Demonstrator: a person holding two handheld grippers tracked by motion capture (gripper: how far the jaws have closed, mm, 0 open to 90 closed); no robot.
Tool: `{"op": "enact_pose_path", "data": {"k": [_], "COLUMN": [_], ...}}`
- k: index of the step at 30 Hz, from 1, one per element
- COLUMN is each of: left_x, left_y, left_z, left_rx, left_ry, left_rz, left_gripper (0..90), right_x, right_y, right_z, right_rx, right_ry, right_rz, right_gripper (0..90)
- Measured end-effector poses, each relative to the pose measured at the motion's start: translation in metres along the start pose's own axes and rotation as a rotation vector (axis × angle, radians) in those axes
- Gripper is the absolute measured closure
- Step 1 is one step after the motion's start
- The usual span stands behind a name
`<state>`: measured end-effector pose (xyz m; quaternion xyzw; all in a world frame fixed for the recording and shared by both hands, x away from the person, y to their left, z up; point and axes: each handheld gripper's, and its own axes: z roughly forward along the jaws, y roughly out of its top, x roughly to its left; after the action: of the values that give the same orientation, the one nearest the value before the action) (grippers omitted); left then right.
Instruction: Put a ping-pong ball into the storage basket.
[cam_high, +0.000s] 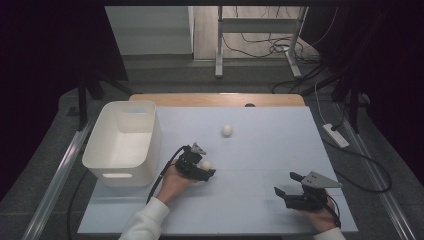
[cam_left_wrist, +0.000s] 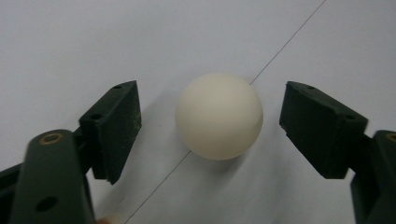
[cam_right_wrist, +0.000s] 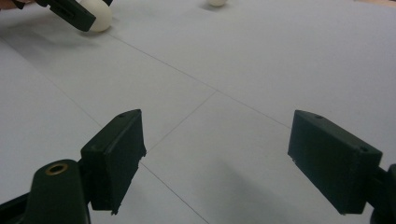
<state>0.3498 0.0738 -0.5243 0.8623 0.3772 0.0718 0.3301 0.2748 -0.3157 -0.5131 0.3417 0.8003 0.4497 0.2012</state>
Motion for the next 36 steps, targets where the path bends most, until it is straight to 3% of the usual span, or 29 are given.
{"op": "enact_pose_path", "data": {"k": [4,9,17,36], "left_x": [-0.001,-0.002,-0.001,-0.002], "left_y": [0.000,-0.001,-0.001,0.000], "left_z": [0.000,-0.003,-0.004,-0.021], "left_rx": [-0.002,-0.020,-0.018,-0.078], "left_ry": [-0.003,-0.019,-0.013,-0.007], "left_rz": [0.003,0.007,0.016,0.015], "left_gripper": [30.9,49.8,50.4,50.5], "right_x": [0.000,0.000,0.000,0.000], "right_y": [0.000,0.000,0.000,0.000], "right_z": [0.000,0.000,0.000,-0.001], "right_rx": [-0.001,-0.001,-0.002,-0.007], "right_ry": [-0.001,-0.003,-0.004,-0.005], "right_rz": [-0.001,-0.001,-0.003,-0.008], "right_gripper": [18.4,18.5,18.5,18.5]}}
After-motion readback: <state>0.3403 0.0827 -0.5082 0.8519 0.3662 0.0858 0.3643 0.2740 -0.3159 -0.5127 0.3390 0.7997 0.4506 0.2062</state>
